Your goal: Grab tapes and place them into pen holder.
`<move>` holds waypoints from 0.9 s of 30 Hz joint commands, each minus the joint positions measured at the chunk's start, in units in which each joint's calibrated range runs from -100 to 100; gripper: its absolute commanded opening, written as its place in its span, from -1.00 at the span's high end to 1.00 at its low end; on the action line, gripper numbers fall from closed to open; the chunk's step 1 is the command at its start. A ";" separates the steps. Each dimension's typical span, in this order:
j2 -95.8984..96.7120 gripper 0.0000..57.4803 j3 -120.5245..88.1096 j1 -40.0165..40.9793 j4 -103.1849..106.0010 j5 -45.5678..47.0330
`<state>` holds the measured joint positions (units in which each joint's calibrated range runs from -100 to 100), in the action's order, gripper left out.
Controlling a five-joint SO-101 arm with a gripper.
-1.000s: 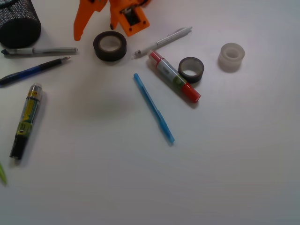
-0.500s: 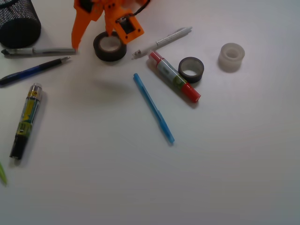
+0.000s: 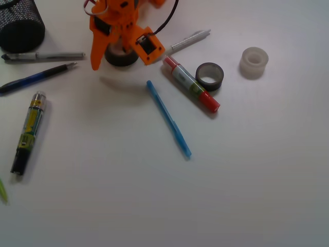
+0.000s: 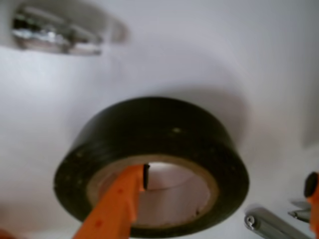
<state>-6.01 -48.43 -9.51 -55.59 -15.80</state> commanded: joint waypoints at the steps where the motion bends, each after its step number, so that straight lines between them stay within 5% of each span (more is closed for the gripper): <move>1: 2.82 0.00 3.50 -0.55 -0.92 -0.10; 2: 3.08 0.09 3.59 -0.47 -0.92 -0.10; 6: 3.33 1.00 3.59 -0.25 -0.92 0.29; 20: -10.69 0.99 23.07 -3.69 -21.13 3.22; 27: -19.62 0.99 42.27 -12.88 -27.35 9.23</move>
<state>-22.04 -15.99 -17.35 -81.77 -9.69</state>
